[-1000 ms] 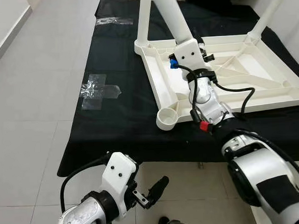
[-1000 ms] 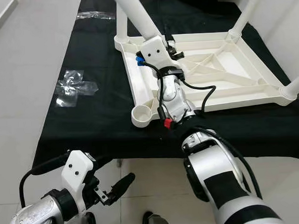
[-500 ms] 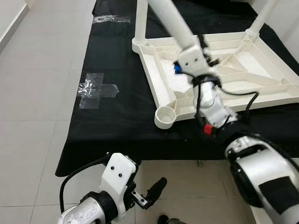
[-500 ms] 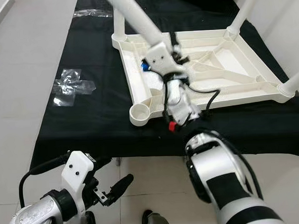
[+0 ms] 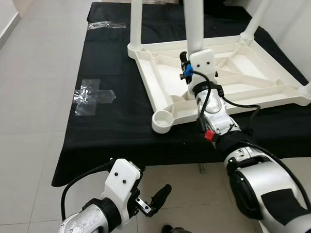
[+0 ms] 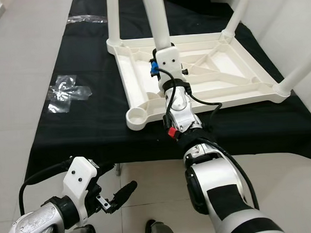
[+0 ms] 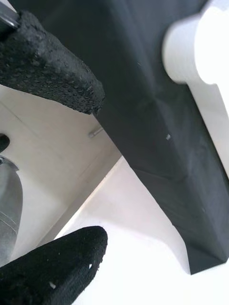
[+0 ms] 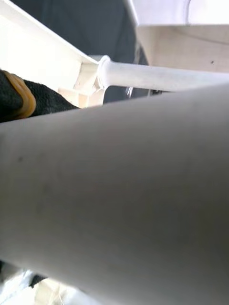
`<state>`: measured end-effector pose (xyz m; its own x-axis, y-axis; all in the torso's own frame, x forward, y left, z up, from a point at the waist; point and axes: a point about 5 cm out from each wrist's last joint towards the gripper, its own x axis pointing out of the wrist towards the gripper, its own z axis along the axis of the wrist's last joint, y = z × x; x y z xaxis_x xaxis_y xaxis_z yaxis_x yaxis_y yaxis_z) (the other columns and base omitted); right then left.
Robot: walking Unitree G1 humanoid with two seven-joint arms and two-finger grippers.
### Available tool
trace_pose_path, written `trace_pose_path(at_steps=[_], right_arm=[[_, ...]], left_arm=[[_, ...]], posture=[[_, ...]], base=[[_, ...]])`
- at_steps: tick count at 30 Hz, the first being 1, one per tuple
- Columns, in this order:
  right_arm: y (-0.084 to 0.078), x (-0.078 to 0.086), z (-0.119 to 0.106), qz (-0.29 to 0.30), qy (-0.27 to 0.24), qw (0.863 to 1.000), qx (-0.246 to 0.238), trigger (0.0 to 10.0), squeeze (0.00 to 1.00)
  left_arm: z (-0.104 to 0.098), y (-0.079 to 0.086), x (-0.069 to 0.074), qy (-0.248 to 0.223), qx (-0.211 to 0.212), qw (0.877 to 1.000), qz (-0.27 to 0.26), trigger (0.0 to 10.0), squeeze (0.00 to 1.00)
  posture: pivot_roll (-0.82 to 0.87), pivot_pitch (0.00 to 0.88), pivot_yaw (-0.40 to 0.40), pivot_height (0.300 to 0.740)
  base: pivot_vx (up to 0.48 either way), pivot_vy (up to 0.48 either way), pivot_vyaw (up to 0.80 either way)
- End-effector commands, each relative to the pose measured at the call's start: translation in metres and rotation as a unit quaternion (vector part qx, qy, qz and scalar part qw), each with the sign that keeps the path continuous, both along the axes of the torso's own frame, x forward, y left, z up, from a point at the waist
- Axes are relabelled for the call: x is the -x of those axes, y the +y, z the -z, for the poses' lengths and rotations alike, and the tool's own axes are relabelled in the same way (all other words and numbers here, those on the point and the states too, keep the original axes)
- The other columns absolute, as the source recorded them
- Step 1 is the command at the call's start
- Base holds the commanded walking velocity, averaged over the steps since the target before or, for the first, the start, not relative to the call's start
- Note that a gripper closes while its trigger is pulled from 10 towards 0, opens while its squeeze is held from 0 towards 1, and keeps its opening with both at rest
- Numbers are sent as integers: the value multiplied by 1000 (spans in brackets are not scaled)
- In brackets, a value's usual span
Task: Building children table
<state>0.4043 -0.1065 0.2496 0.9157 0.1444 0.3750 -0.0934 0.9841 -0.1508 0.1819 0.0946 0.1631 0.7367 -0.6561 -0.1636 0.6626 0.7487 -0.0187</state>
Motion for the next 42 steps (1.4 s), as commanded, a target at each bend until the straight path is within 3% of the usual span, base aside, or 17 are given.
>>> trace_pose_path(at_steps=[1, 5, 12, 17, 18, 21, 24, 25, 26, 27, 34, 35, 36, 38, 42], right_arm=[[28, 7, 27, -74, 84, 992, -64, 0, 0], [44, 16, 27, -112, 104, 982, -112, 0, 0], [71, 34, 12, -158, 68, 978, -115, 0, 0], [54, 23, -9, -108, 34, 987, -115, 0, 0], [44, 17, -27, -98, 19, 986, -130, 0, 0], [39, 15, -38, -97, 8, 985, -139, 0, 0], [27, 14, -71, -106, -36, 983, -144, 0, 0], [23, 14, -81, -105, -49, 983, -139, 1843, 0], [21, 15, -85, -105, -56, 984, -135, 1843, 0], [20, 15, -90, -114, -61, 983, -134, 10000, 0], [25, 19, -96, -223, -52, 962, -149, 10000, 0], [29, 21, -93, -272, -40, 951, -145, 10000, 0], [29, 21, -93, -272, -40, 951, -145, 10000, 0], [35, 22, -83, -338, -17, 932, -129, 10000, 0], [40, 20, -77, -342, -19, 934, -101, 10000, 0]], left_arm=[[6, -2, -2, 6, -10, 1000, 6, 10000, 0], [6, -1, -4, 4, -12, 1000, 3, 10000, 0], [8, 1, -5, 4, -15, 1000, 1, 10000, 0], [8, -1, -3, 5, -12, 1000, 2, 10000, 0], [9, -1, -2, 5, -12, 1000, 2, 10000, 0], [10, -1, -2, 5, -12, 1000, 2, 10000, 0], [11, -3, -1, 6, -7, 1000, 1, 10000, 0], [11, -4, -1, 8, -5, 1000, 2, 10000, 0], [11, -5, 0, 8, -4, 1000, 3, 10000, 0], [11, -5, 1, 9, -2, 1000, 3, 10000, 0], [12, -7, 2, 11, 1, 1000, -1, 10000, 0], [12, -6, 2, 10, 4, 1000, -7, 10000, 0], [12, -6, 2, 10, 4, 1000, -7, 10000, 0], [10, -3, 0, 2, 5, 1000, -22, 10000, 0], [7, 2, -2, -21, 5, 997, -68, 10000, 0]], posture=[[121, 184, -111, 740], [119, 189, -111, 740], [118, 200, -108, 740], [118, 205, -116, 740], [118, 205, -116, 740], [117, 207, -117, 740], [109, 208, -121, 740], [109, 208, -121, 740], [109, 208, -121, 740], [109, 209, -121, 740], [108, 204, -124, 740], [108, 206, -126, 740], [108, 206, -126, 740], [110, 204, -128, 740], [114, 201, -137, 740]], base=[[0, 0, 0], [0, 0, 0], [0, 0, 0], [0, 0, 0], [0, 0, 0], [0, 0, 0], [0, 0, 0], [0, 0, 0], [0, 0, 0], [0, 0, 0], [0, 0, 0], [0, 0, 0], [0, 0, 0], [0, 0, 0], [0, 0, 400]])
